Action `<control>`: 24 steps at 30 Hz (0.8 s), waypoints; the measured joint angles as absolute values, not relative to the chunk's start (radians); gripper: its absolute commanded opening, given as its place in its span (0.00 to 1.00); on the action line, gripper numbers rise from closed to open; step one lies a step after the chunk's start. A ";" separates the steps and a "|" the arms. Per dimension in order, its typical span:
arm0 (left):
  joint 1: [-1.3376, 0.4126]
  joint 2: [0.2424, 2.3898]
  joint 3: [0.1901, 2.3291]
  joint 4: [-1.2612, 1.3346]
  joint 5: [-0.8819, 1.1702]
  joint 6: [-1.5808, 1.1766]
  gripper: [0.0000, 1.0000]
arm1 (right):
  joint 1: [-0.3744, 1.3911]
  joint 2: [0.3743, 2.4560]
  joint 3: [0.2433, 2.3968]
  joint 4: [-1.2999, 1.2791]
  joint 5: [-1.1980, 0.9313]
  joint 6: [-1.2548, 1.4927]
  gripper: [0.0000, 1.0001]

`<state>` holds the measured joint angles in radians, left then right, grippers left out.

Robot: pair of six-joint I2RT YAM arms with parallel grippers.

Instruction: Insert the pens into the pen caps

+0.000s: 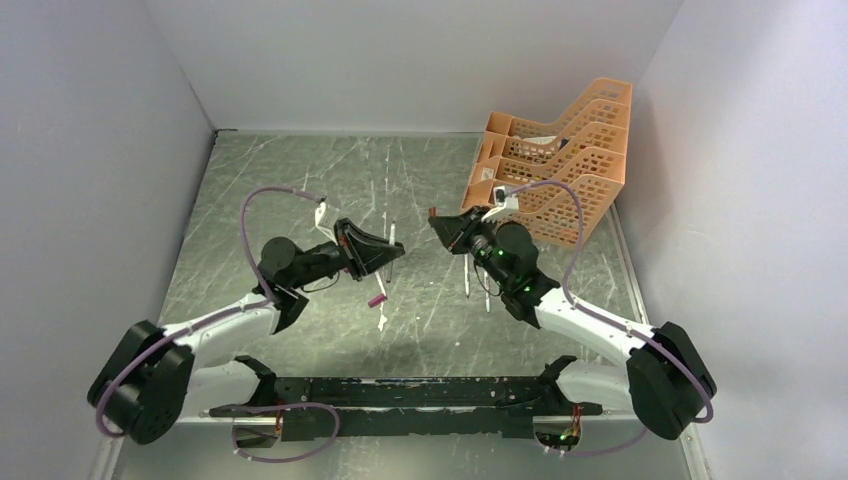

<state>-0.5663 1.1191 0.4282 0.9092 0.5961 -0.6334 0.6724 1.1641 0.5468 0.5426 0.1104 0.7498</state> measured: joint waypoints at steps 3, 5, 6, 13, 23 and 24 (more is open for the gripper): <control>-0.577 1.216 0.406 1.125 0.686 -0.727 0.07 | 0.656 1.145 0.539 0.649 0.004 0.749 0.00; -0.588 1.276 0.395 1.235 0.720 -0.782 0.07 | 0.655 1.135 0.528 0.718 -0.041 0.756 0.00; -0.598 1.304 0.393 1.281 0.731 -0.809 0.07 | 0.655 1.133 0.520 0.762 -0.063 0.761 0.00; -0.693 1.385 0.396 1.446 0.735 -0.904 0.07 | 0.654 1.139 0.510 0.970 -0.154 0.780 0.00; -0.735 1.425 0.429 1.477 0.681 -0.940 0.07 | 0.654 1.124 0.510 1.030 -0.199 0.786 0.00; -0.735 1.429 0.435 1.478 0.675 -0.943 0.07 | 0.655 1.115 0.510 1.029 -0.200 0.786 0.00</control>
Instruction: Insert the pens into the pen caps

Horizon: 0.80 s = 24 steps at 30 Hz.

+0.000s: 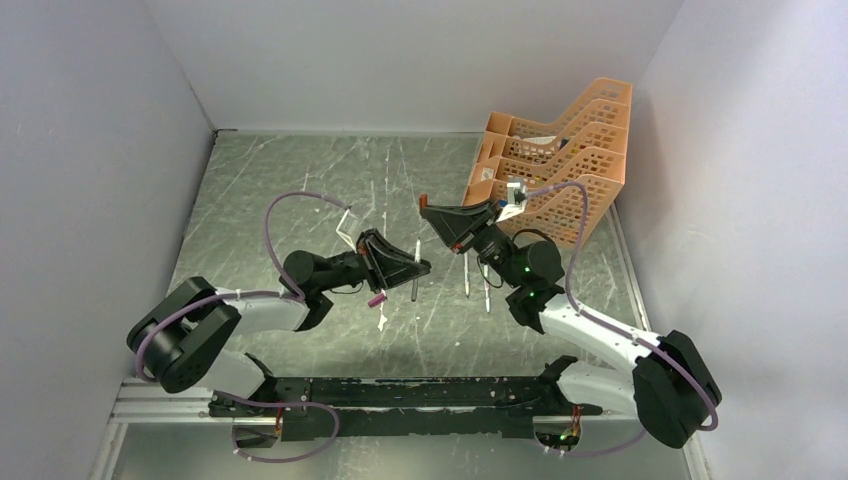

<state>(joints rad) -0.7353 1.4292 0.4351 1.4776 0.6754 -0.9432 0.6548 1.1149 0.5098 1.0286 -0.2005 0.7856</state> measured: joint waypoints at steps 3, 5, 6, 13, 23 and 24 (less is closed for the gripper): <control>-0.736 1.440 0.450 1.477 0.661 -0.944 0.07 | 0.660 1.095 0.510 1.028 -0.207 0.786 0.00; -0.736 1.450 0.459 1.478 0.656 -0.948 0.07 | 0.665 1.086 0.509 1.028 -0.208 0.786 0.00; -0.736 1.457 0.465 1.479 0.654 -0.951 0.07 | 0.667 1.082 0.508 1.028 -0.210 0.786 0.00; -0.736 1.496 0.481 1.493 0.646 -0.974 0.07 | 0.674 1.074 0.485 1.024 -0.213 0.785 0.00; -0.736 1.496 0.483 1.492 0.627 -0.974 0.07 | 0.674 1.062 0.464 1.019 -0.215 0.786 0.00; -0.736 1.496 0.484 1.492 0.627 -0.973 0.07 | 0.674 1.062 0.463 1.019 -0.217 0.786 0.00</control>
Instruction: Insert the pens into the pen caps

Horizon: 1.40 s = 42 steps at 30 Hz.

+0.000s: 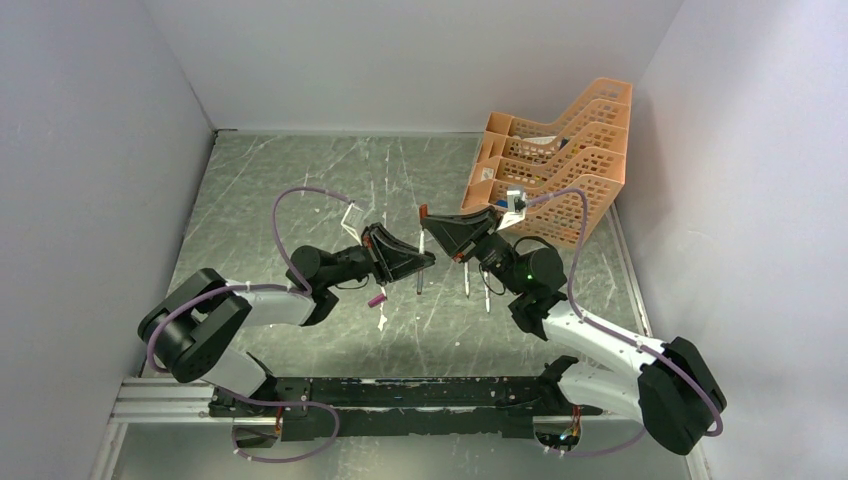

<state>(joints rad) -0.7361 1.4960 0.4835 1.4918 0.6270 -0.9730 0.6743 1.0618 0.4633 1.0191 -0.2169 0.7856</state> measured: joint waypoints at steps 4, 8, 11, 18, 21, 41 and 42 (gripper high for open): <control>-0.736 1.496 0.484 1.493 0.625 -0.973 0.07 | 0.674 1.062 0.463 1.020 -0.221 0.786 0.00; -0.736 1.498 0.485 1.493 0.625 -0.973 0.07 | 0.674 1.063 0.463 1.020 -0.221 0.786 0.00; -0.738 1.498 0.490 1.491 0.625 -0.969 0.07 | 0.674 1.065 0.463 1.028 -0.222 0.788 0.00; -0.760 1.498 0.496 1.471 0.620 -0.926 0.07 | 0.674 1.079 0.464 1.037 -0.237 0.791 0.00; -0.770 1.495 0.496 1.460 0.612 -0.907 0.07 | 0.674 1.080 0.464 1.042 -0.241 0.793 0.00; -0.775 1.481 0.496 1.450 0.602 -0.888 0.07 | 0.674 1.072 0.464 1.050 -0.242 0.801 0.00; -0.775 1.481 0.496 1.450 0.602 -0.888 0.07 | 0.674 1.072 0.464 1.050 -0.242 0.801 0.00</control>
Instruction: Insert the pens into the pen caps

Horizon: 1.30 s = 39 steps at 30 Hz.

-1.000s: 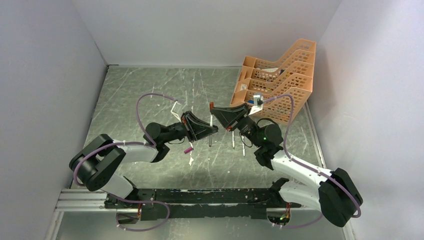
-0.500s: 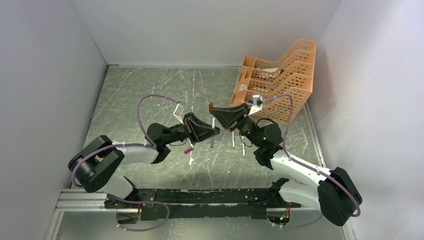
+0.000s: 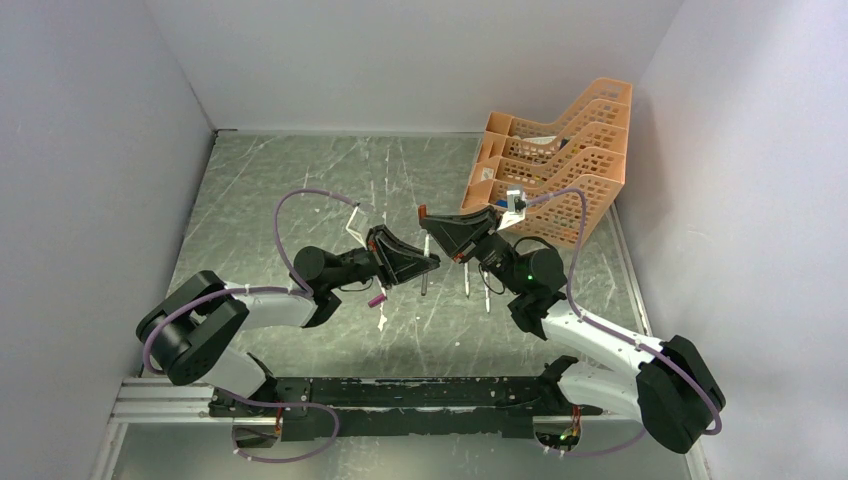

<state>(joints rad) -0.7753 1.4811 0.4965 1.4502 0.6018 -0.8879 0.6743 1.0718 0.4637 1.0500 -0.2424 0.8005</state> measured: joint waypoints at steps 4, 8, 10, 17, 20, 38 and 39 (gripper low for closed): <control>-0.776 1.482 0.496 1.455 0.602 -0.893 0.07 | 0.674 1.072 0.464 1.056 -0.244 0.805 0.00; -0.776 1.490 0.494 1.456 0.601 -0.898 0.07 | 0.675 1.071 0.464 1.065 -0.245 0.807 0.00; -0.776 1.490 0.493 1.456 0.601 -0.898 0.07 | 0.675 1.068 0.464 1.065 -0.245 0.807 0.00; -0.776 1.490 0.489 1.457 0.598 -0.898 0.07 | 0.675 1.067 0.464 1.065 -0.247 0.808 0.00; -0.776 1.488 0.489 1.456 0.595 -0.897 0.07 | 0.675 1.067 0.464 1.066 -0.247 0.809 0.00; -0.776 1.477 0.485 1.457 0.572 -0.897 0.07 | 0.675 1.067 0.463 1.071 -0.247 0.812 0.00; -0.775 1.477 0.483 1.457 0.570 -0.897 0.07 | 0.675 1.067 0.461 1.073 -0.248 0.812 0.00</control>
<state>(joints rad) -0.7753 1.4773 0.4828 1.4567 0.5705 -0.8974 0.6746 1.0672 0.4606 1.0733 -0.2478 0.8120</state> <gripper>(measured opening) 0.124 0.116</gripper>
